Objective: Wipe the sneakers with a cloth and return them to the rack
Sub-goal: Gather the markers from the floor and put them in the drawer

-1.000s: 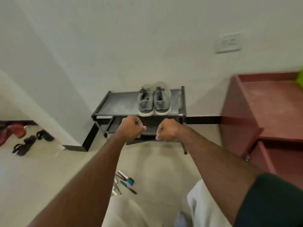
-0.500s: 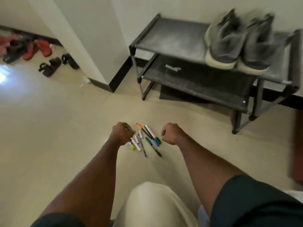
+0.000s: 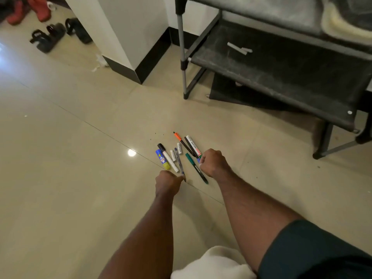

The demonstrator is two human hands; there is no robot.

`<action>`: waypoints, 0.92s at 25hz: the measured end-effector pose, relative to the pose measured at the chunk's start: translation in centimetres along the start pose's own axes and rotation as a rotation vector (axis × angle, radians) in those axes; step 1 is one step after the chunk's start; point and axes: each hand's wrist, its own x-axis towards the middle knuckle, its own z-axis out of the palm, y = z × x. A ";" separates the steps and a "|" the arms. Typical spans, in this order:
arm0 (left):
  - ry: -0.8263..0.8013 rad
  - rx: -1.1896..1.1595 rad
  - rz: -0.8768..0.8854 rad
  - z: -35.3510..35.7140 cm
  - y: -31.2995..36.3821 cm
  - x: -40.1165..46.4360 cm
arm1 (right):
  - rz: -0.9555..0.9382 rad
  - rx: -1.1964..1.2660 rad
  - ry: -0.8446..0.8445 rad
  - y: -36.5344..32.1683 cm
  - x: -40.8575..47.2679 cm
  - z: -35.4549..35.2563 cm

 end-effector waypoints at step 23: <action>-0.003 0.357 0.131 -3.2 7.5 -4.9 | 0.065 -0.030 -0.123 0.6 -3.9 -3.2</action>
